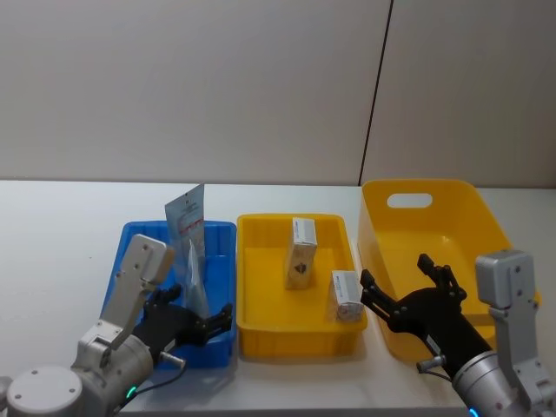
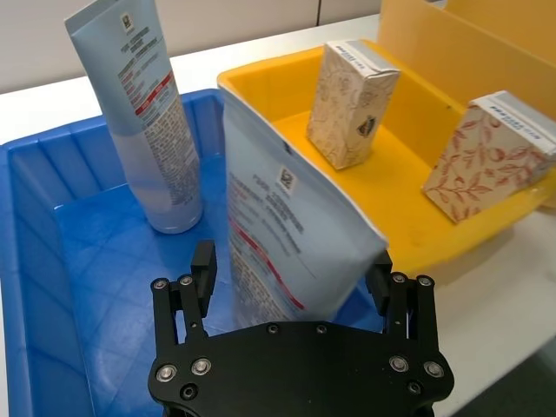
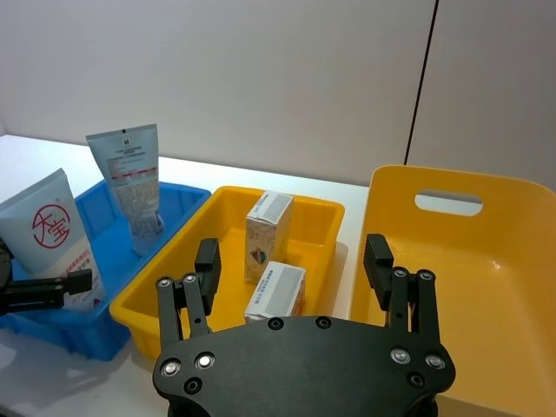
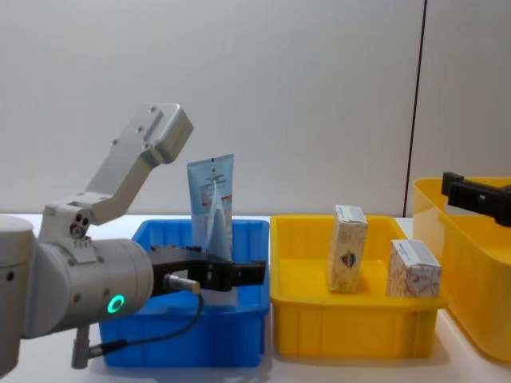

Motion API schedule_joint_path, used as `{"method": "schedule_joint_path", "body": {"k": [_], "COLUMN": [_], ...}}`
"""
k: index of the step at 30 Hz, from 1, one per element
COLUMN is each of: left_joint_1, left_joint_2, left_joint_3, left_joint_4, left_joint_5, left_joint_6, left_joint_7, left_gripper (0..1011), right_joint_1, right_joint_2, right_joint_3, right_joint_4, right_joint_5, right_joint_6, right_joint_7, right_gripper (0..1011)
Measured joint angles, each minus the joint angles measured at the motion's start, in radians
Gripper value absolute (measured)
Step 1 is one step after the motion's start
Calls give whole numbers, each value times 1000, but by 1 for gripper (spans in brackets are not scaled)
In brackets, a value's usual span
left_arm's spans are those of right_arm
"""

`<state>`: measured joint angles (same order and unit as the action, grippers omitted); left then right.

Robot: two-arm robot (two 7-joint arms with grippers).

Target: Bimanual collaborative sorting of washing and personal care products

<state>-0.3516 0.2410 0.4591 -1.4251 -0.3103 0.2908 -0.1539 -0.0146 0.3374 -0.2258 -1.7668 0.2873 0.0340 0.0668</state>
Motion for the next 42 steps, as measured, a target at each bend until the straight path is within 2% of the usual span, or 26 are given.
{"method": "schedule_joint_path", "body": {"k": [9,15,16,17,22,24,25,35,39,42], "left_joint_1": [-23,-30,-32,-32,-36,-37,-37,-39,-38,-37], "left_joint_2": [-25,-32,-34,-34,-38,-39,-39,-41,-40,-38], "left_joint_3": [-1,-2,-2,-2,-2,-2,-2,-3,-7,-10], "left_joint_4": [41,53,56,56,63,65,65,69,68,67], "left_joint_5": [11,14,15,15,17,18,18,20,22,23], "left_joint_6": [8,10,11,11,12,12,12,10,-15,-35], "left_joint_7": [17,22,23,23,26,26,27,26,17,10], "left_gripper": [996,869,818,818,649,632,581,513,482,412], "right_joint_1": [0,0,0,0,0,0,0,0,0,0], "right_joint_2": [0,0,0,0,0,0,0,0,0,0], "right_joint_3": [0,0,0,0,0,0,0,0,0,0], "right_joint_4": [0,0,0,0,0,0,0,0,0,0], "right_joint_5": [0,0,0,0,0,0,0,0,0,0], "right_joint_6": [0,0,0,0,0,0,0,0,0,0], "right_joint_7": [0,0,0,0,0,0,0,0,0,0], "right_gripper": [1003,1003,1003,1003,1003,1003,1003,1003,1003,1003]}}
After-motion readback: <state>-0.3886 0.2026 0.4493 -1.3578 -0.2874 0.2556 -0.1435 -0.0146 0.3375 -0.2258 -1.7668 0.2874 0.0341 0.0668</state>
